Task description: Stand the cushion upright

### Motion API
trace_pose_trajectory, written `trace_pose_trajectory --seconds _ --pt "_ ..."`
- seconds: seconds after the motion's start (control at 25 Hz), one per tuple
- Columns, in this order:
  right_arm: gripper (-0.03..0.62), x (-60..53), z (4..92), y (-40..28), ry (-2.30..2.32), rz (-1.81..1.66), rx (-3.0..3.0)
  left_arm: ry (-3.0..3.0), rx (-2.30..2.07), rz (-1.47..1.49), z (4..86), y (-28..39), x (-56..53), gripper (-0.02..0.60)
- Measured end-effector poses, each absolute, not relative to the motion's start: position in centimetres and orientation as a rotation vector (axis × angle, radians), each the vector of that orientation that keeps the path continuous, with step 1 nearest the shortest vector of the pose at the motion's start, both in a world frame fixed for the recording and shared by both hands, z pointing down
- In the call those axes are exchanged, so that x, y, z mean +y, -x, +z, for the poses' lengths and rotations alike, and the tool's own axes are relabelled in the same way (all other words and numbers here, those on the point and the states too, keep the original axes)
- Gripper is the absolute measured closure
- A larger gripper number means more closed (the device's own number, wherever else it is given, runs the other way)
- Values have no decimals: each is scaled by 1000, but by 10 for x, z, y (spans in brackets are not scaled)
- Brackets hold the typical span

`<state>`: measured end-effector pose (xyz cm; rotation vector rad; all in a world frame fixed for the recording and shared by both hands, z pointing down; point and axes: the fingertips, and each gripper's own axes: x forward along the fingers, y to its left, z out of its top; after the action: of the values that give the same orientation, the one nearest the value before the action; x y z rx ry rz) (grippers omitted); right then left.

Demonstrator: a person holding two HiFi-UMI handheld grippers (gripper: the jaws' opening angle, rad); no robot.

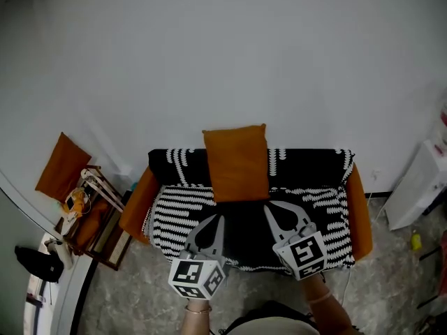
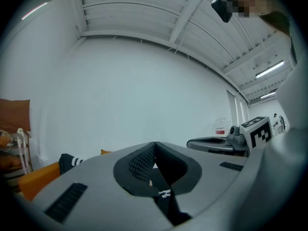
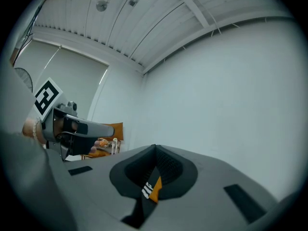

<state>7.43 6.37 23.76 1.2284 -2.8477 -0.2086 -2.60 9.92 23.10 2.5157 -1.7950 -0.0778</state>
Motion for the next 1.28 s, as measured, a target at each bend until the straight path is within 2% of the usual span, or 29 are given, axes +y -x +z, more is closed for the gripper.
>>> trace_pose_trajectory --seconds 0.64,1.28 --pt "587 88 241 -55 -1285 -208 -2791 -2525 -1747 -100 235 52 120 563" --pt "586 76 246 -63 -1294 -192 -2774 -2524 -1705 -85 245 37 102 563"
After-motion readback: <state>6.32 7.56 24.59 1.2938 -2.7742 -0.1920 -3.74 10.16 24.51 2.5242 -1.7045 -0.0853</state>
